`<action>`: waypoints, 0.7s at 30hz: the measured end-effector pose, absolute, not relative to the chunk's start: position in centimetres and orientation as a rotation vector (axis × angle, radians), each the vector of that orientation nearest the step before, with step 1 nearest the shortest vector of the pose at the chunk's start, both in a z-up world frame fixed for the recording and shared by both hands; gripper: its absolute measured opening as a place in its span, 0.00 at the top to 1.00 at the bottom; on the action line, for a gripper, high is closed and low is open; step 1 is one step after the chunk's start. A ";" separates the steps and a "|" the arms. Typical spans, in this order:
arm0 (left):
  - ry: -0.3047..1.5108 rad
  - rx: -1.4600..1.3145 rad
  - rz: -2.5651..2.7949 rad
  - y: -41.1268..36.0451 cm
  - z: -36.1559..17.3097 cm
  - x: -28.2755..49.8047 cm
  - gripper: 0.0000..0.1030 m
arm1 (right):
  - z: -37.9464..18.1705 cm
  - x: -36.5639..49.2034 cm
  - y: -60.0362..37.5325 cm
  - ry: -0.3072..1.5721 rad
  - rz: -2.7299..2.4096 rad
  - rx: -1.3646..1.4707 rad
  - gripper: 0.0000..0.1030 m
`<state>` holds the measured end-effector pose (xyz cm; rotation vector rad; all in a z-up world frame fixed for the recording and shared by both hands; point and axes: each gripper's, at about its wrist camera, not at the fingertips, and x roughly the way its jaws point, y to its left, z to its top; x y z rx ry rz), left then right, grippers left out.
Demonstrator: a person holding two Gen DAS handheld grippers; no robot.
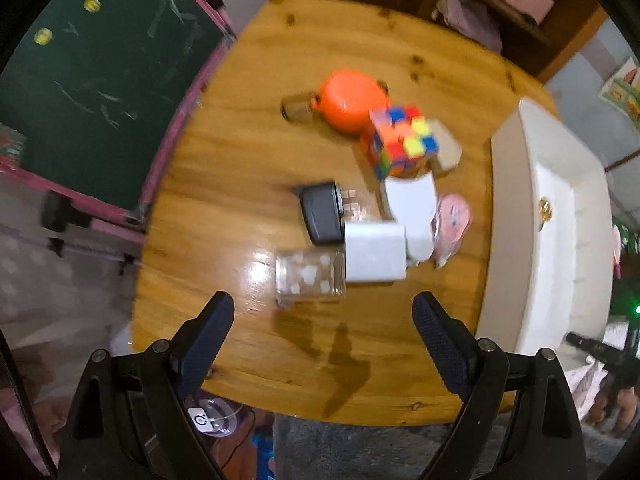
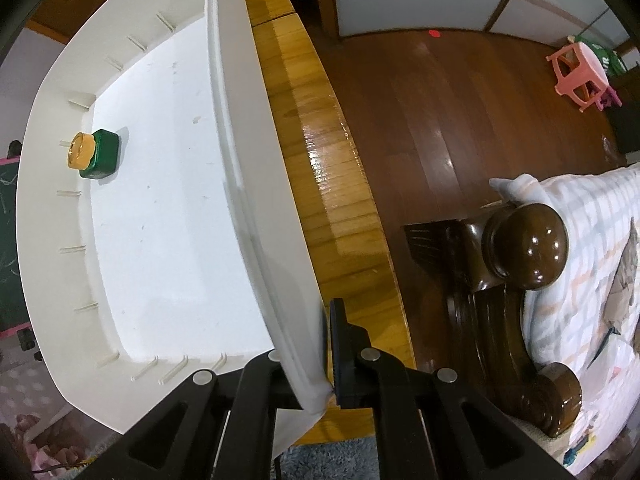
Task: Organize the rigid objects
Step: 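Move the left tool back and grasp the clear plastic box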
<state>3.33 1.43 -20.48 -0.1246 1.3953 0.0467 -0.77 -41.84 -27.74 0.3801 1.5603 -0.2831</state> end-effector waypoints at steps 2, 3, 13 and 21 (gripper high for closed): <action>1.422 -0.108 0.044 1.5 -22.8 3.2 0.10 | -27.7 -0.7 -41.7 1.563 -0.294 0.372 0.93; 1.430 -0.105 0.038 1.6 -23.4 3.3 0.10 | -27.7 -0.7 -41.7 1.564 -0.300 0.367 0.93; 1.540 -0.110 0.046 2.3 -29.9 4.0 0.10 | -27.7 -0.5 -41.3 1.577 -0.352 0.340 0.91; 1.544 -0.155 0.054 3.1 -31.5 5.1 0.10 | -27.7 -0.3 -41.0 1.588 -0.379 0.331 0.90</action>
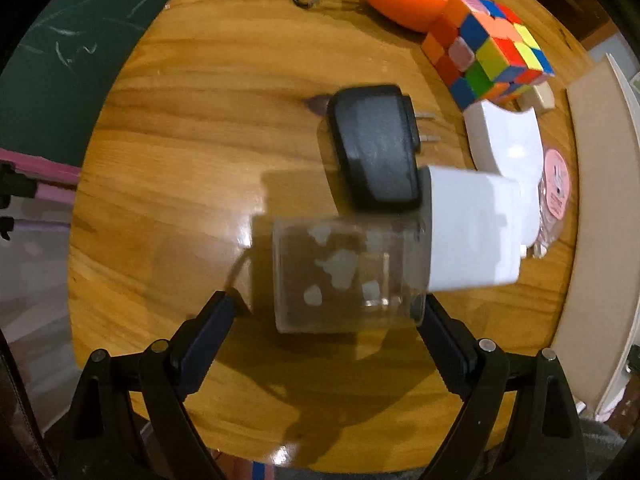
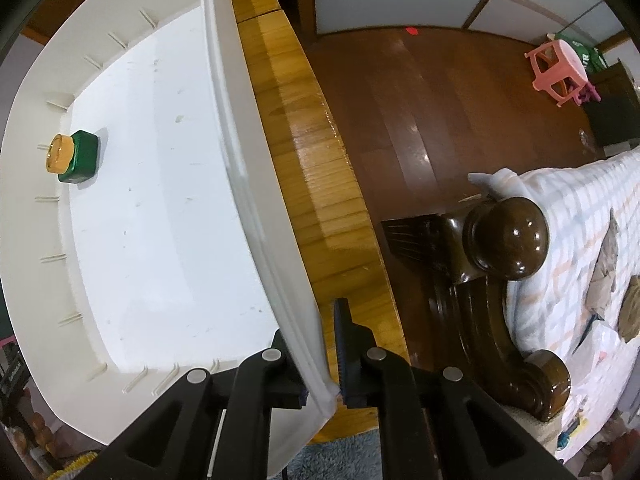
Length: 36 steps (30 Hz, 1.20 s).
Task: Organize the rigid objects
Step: 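Move the left tool back and grasp the clear plastic box, then carry the clear box with the left tool into the bin and release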
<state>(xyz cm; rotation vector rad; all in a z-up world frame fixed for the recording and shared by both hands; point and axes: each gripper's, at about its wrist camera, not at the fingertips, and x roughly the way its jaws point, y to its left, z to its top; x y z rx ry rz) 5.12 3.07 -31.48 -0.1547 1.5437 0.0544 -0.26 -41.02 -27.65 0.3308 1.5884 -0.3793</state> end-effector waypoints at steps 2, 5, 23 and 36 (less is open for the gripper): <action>1.538 -0.132 0.055 2.8 -31.5 5.4 0.10 | -27.6 -0.2 -41.0 1.590 -0.384 0.329 0.89; 1.528 -0.108 0.082 2.6 -31.5 5.9 0.09 | -27.6 -0.2 -41.0 1.593 -0.390 0.330 0.89; 1.482 -0.065 0.136 1.4 -30.0 4.1 0.38 | -28.2 -0.3 -41.3 1.600 -0.387 0.350 0.89; 1.258 0.125 -0.020 -4.8 -16.1 3.4 0.38 | -28.3 -0.6 -41.9 1.583 -0.335 0.389 0.92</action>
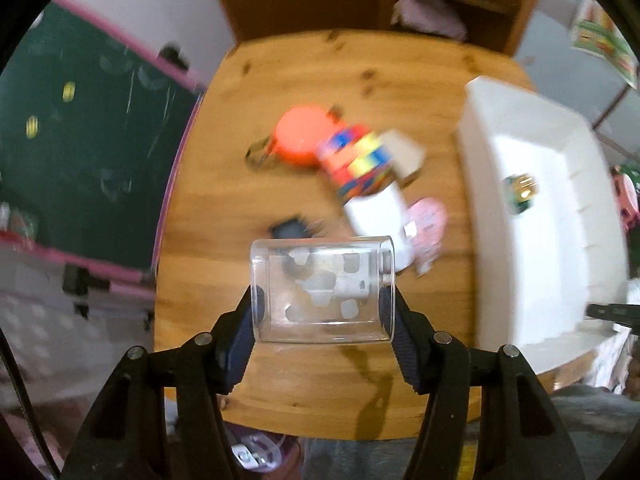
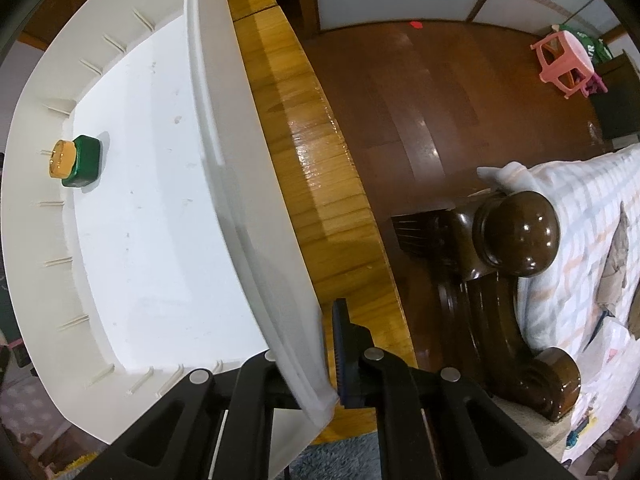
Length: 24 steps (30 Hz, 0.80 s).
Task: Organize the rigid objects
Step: 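Carry the clear box with the left tool into the bin and release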
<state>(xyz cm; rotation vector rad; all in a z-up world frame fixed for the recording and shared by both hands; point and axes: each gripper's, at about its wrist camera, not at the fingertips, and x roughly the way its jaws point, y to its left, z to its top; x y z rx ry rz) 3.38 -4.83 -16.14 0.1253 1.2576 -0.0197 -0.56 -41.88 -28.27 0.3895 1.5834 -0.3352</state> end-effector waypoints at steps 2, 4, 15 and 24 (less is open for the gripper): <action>1.220 0.142 -0.062 -6.5 -14.2 3.8 0.38 | -28.3 -0.6 -41.9 1.580 -0.322 0.393 0.93; 1.188 0.168 -0.098 -8.5 -12.4 4.0 0.38 | -28.3 -0.6 -41.9 1.576 -0.309 0.391 0.94; 1.105 0.245 -0.249 -16.3 -7.7 4.9 0.38 | -27.9 -0.7 -41.7 1.549 -0.246 0.360 0.95; 1.102 0.304 -0.310 -21.6 -7.9 6.2 0.38 | -27.7 -0.7 -41.4 1.536 -0.212 0.338 0.95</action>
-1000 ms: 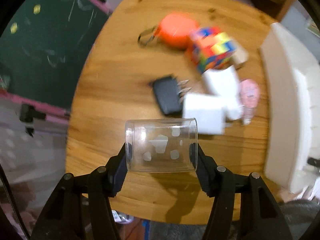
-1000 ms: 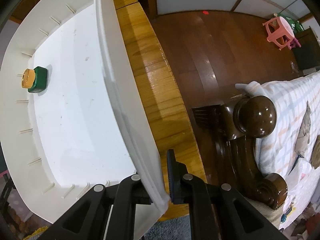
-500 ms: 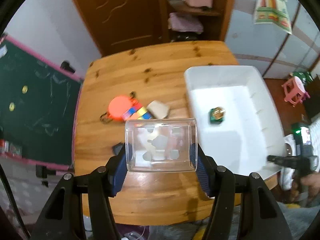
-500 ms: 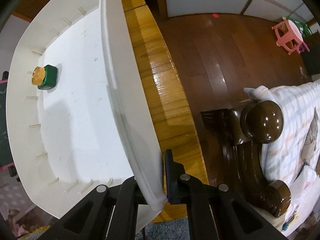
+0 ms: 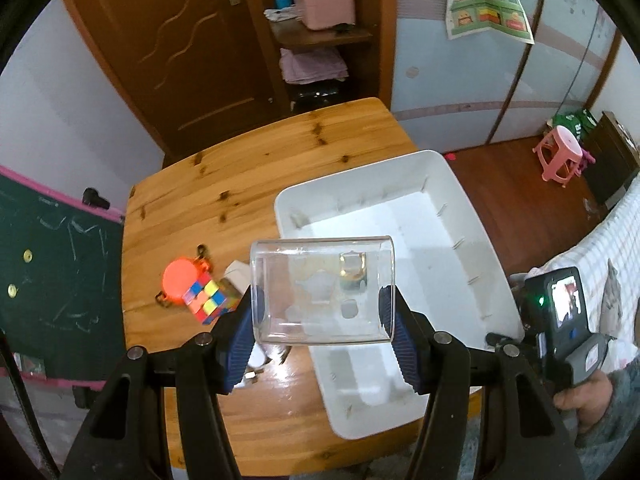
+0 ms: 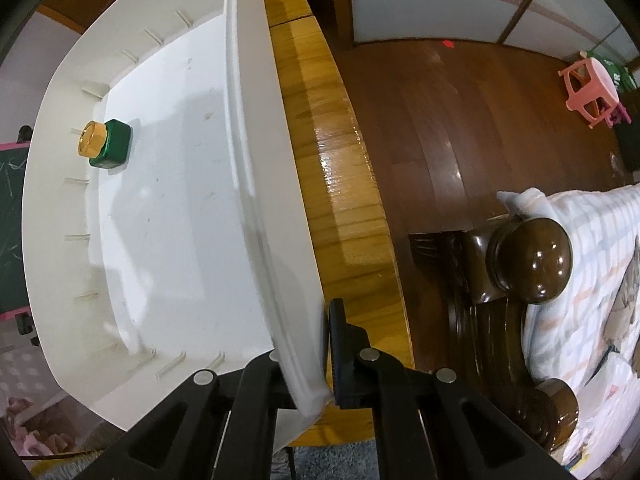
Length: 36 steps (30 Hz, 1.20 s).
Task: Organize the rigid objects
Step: 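Carry the clear box with the left tool into the bin and release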
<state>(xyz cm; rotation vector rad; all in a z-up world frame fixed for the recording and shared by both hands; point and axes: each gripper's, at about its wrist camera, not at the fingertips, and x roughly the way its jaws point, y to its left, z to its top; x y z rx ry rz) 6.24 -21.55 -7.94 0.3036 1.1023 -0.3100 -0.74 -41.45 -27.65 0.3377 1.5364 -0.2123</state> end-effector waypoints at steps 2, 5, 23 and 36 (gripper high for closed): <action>1.112 0.307 -0.320 -22.4 -8.3 6.8 0.38 | -27.5 -0.7 -41.3 1.534 -0.206 0.329 0.95; 1.133 0.307 -0.332 -23.5 -9.0 7.6 0.38 | -27.2 -0.7 -41.2 1.521 -0.197 0.312 0.95; 1.333 0.338 -0.381 -32.3 -20.1 13.9 0.38 | -26.8 -1.3 -41.3 1.475 -0.185 0.303 0.95; 1.419 0.442 -0.297 -34.6 -26.9 15.6 0.38 | -26.7 -1.9 -41.4 1.434 -0.191 0.318 0.95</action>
